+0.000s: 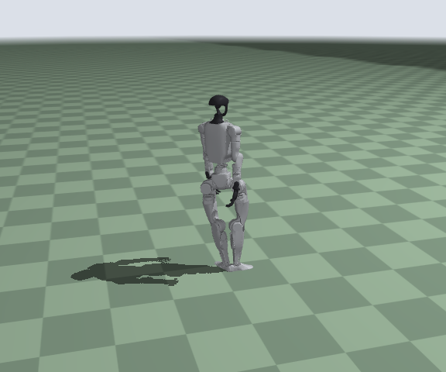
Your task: In place motions
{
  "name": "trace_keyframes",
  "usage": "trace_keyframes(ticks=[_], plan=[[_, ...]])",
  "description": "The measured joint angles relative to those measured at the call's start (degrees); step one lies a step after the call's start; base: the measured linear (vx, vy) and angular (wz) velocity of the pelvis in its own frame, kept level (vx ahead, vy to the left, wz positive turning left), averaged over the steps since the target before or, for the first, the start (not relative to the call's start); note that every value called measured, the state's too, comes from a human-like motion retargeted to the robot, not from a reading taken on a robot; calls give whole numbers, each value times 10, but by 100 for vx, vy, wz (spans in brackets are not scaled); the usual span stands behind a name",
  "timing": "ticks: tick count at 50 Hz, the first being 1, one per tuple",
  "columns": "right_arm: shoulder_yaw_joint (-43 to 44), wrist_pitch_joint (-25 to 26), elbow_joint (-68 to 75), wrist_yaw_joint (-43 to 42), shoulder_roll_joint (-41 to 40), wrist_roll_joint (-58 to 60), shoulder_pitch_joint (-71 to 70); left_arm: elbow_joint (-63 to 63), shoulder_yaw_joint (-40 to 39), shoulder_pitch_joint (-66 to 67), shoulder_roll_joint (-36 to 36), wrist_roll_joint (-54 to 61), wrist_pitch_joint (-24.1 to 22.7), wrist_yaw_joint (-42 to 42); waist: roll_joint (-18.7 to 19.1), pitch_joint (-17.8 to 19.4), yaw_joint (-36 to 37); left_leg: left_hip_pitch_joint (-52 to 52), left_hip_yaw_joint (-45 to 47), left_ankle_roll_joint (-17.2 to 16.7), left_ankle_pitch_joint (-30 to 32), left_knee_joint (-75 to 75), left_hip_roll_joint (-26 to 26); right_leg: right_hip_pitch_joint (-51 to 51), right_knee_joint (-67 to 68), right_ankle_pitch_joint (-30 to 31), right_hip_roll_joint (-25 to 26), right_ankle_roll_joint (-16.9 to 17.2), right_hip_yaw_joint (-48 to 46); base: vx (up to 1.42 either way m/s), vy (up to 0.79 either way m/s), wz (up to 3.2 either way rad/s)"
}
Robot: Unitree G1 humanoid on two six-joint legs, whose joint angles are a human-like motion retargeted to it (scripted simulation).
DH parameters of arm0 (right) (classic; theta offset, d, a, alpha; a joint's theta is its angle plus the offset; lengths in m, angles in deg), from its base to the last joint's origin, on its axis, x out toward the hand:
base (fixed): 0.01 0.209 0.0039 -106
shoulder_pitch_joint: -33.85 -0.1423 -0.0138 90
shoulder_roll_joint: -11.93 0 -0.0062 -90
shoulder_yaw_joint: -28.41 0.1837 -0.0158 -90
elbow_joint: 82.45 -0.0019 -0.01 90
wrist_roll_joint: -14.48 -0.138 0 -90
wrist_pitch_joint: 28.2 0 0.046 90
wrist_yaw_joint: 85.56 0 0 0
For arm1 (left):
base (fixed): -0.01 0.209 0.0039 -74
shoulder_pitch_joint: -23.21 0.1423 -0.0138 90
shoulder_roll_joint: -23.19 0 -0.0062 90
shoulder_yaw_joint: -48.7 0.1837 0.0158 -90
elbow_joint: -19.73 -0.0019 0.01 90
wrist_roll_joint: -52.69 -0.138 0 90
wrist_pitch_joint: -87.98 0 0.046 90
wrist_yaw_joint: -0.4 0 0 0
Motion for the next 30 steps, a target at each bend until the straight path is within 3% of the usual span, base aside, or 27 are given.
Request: trace_keyframes(ticks=[10,14,25,30], plan=[[-18,-1,-38,2,-3,59,-20,-12,19,4,-12,-22,0,1,11,2,-79,-22,-95,8,19,1,6,8,-12,-10,16,-8,-97,0,1,75],[-24,-8,-51,6,3,77,-31,-20,3,8,-25,-19,1,6,-1,-7,1,-9,-24,-3,16,3,11,7,-1,-23,8,-2,-28,-1,3,-119],[-13,-31,-90,43,-5,31,-50,-21,-69,74,-44,-10,1,16,-3,-14,5,-7,-12,-21,27,18,31,1,-1,-53,19,-11,-21,0,3,-8],[-33,-32,-86,51,-8,39,-58,-13,-115,123,-50,-11,2,20,-22,-21,11,-1,13,-28,19,84,52,0,-10,-68,14,-14,4,4,5,-41]])
